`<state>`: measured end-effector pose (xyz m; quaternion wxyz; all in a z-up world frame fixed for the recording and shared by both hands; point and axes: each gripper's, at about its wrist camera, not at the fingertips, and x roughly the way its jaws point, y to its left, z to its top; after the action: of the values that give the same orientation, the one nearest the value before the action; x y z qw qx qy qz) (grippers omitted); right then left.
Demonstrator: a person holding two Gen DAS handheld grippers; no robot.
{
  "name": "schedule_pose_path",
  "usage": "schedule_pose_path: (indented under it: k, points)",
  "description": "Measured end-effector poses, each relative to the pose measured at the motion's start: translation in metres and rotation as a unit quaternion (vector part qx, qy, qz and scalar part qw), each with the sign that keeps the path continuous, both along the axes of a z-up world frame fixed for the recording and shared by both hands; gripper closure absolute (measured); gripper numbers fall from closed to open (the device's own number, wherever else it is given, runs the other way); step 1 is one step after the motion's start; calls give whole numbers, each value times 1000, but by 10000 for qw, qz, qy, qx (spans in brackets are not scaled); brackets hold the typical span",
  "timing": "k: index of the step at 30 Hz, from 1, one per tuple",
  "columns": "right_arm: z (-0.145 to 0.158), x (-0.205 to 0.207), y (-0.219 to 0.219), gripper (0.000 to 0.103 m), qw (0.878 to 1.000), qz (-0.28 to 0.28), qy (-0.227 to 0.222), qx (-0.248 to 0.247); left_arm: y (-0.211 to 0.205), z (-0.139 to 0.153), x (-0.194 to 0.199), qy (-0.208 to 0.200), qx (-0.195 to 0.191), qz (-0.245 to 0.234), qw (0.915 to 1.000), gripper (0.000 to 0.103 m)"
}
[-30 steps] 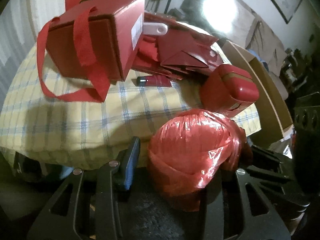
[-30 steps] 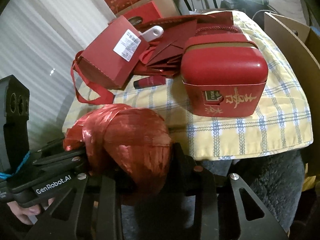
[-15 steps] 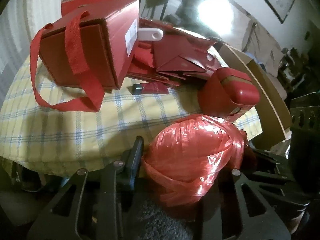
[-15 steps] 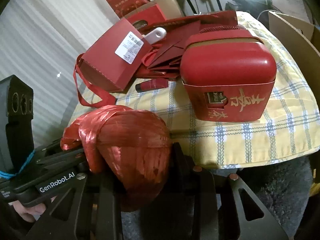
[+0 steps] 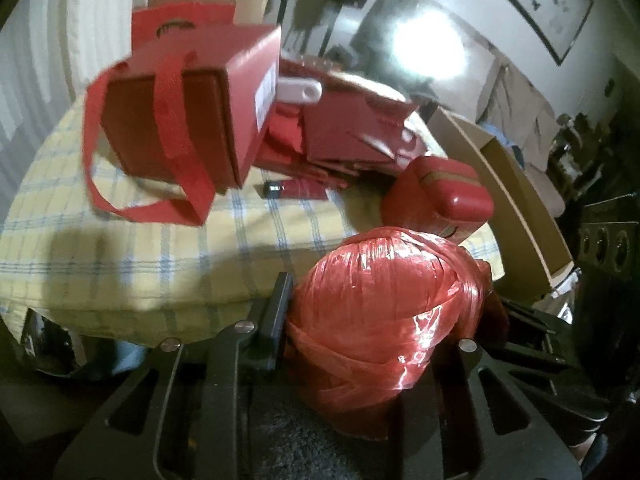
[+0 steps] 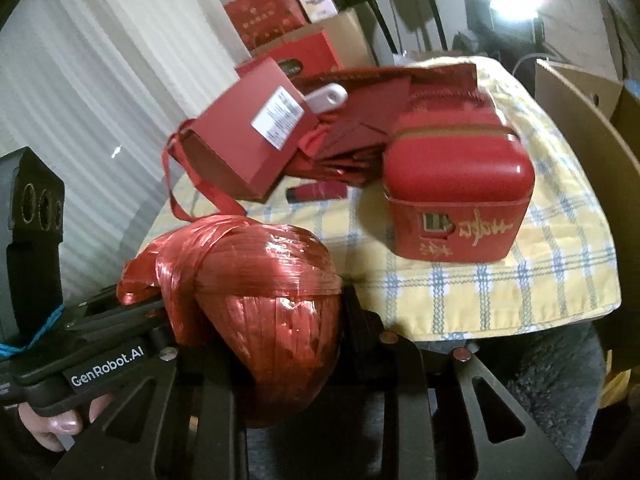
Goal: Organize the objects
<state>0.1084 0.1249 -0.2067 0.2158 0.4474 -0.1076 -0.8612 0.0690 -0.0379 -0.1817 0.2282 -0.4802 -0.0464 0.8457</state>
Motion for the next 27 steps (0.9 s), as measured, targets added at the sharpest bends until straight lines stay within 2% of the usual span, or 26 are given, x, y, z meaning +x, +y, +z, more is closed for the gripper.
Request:
schedule_pose_path:
  k: [11,16,18,27]
  points:
    - [39,20,2,80,9974,100,695,145,4,39,25,705,171,117,9973,79]
    - [71,34,9,80,9897,178,1284,601,11,57,35,1038,515,176,9931,80]
    - [80,37,15,80,9876,170,1422,643,15,65,40,1169,560,230,9913,80]
    - [110,36,40,80,9735,558,2017,920,44,97,52,1755,474,447,9823,80]
